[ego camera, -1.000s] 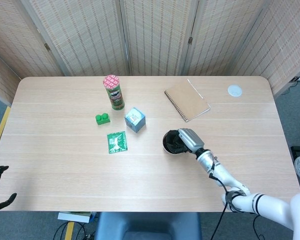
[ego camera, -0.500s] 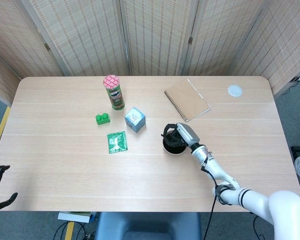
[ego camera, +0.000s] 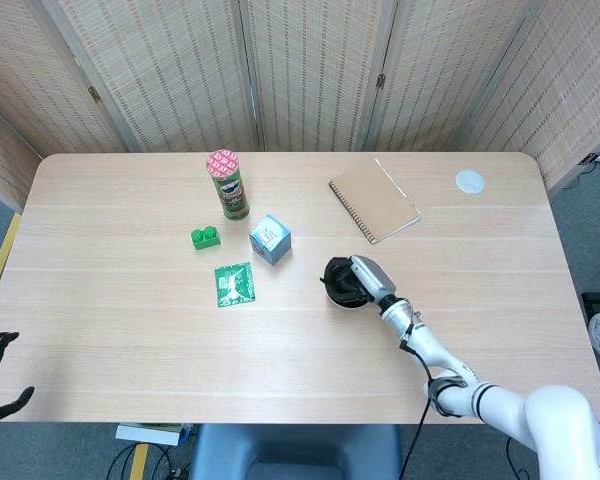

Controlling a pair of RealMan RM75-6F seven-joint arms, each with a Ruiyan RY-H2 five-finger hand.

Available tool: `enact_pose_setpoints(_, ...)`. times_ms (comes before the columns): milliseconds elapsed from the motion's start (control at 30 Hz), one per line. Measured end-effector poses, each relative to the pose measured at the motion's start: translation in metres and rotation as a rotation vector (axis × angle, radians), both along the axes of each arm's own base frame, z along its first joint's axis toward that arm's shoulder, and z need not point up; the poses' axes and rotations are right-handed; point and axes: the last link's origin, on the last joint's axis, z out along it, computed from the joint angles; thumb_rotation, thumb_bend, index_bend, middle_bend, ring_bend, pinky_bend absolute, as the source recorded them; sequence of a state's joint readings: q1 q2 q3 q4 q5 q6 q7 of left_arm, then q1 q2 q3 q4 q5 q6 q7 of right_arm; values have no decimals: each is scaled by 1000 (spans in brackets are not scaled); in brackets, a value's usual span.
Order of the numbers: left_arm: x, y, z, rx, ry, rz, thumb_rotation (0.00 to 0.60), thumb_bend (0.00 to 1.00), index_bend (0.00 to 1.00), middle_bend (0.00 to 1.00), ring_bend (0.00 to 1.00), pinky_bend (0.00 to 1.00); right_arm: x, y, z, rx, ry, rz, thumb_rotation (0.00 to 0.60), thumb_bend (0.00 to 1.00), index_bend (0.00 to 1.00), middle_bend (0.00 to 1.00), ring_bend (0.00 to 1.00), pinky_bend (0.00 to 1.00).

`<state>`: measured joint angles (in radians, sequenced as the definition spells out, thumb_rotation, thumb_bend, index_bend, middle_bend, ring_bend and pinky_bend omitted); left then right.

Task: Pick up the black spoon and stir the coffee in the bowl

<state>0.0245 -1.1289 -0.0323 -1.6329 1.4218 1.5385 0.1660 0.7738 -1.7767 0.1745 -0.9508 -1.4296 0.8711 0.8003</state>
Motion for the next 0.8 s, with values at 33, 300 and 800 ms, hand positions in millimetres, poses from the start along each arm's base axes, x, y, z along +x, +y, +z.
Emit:
enact_pose_setpoints(33, 0, 0, 0, 0, 0, 0, 600, 235, 209, 217, 213, 191, -3, 1, 1, -5, 4, -1, 600, 517, 659, 1000, 1000, 1000)
enact_pose_setpoints(300, 0, 1, -2, -7, -1, 0, 600, 235, 209, 217, 213, 191, -23, 0, 15, -33, 39, -26, 600, 526, 659, 1000, 1000, 1000)
enact_pose_setpoints(800, -1, 1, -1, -8, 5, 10, 600, 235, 209, 217, 213, 191, -2, -22, 1, -48, 56, -15, 600, 544, 659, 1000, 1000, 1000)
